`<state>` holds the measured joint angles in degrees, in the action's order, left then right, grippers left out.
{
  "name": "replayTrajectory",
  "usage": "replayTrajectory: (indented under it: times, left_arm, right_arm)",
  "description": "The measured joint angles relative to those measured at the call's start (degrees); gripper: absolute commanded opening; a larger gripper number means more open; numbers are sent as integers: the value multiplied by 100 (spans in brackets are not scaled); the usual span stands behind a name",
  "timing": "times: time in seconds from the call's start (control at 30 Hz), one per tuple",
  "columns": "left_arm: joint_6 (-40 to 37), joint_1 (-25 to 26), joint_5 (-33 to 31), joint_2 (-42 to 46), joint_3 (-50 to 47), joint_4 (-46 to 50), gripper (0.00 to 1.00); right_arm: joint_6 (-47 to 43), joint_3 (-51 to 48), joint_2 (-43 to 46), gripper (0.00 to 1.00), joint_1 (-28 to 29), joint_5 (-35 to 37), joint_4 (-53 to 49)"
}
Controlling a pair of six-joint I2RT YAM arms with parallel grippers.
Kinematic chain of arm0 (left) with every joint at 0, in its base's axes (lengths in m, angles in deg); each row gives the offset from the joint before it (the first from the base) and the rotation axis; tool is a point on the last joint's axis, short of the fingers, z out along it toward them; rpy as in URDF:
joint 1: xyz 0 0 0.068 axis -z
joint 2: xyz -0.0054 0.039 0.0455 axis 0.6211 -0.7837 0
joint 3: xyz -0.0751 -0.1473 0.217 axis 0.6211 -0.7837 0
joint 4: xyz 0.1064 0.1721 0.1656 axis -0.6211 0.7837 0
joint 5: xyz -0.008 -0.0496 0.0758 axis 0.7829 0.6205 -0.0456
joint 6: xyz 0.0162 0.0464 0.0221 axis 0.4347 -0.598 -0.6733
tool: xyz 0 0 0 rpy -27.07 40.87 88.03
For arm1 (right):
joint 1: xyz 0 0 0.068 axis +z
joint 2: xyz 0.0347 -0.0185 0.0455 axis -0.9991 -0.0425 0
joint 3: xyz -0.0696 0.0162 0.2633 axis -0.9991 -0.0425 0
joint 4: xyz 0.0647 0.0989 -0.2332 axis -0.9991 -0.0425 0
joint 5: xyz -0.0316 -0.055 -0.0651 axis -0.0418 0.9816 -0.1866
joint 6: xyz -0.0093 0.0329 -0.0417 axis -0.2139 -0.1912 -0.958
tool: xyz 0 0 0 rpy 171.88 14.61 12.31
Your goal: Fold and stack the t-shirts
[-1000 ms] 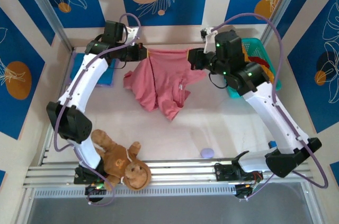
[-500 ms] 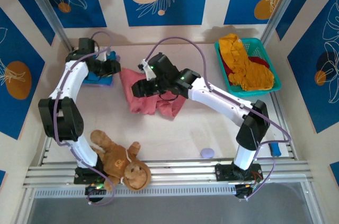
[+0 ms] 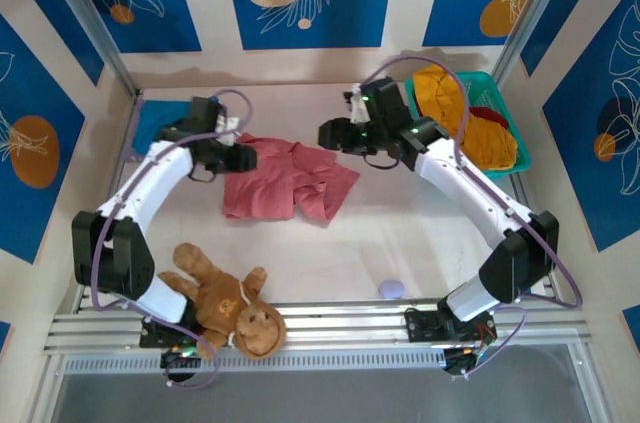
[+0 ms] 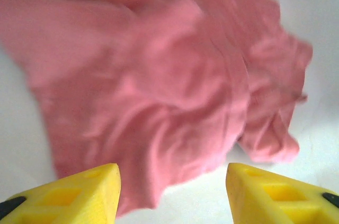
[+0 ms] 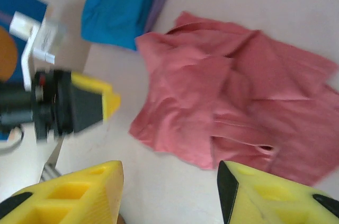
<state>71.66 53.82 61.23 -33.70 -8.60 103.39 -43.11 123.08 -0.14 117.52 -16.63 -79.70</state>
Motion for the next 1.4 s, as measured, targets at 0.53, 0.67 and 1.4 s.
replayTrajectory:
  times: [0.53, 0.67, 1.4]
  left_arm:
    - [68, 2216, -1565, -1606, -138, 210, 55]
    - [70, 2256, -1714, -1934, 2, 199, 57]
    - [549, 2260, -1731, -2177, 103, -22, 0]
  right_arm:
    - [146, -1259, 935, 51, -1222, -356, -114]
    - [144, -1283, 935, 51, -1248, -402, -107]
    - [136, -1283, 909, 51, -1320, -527, -109]
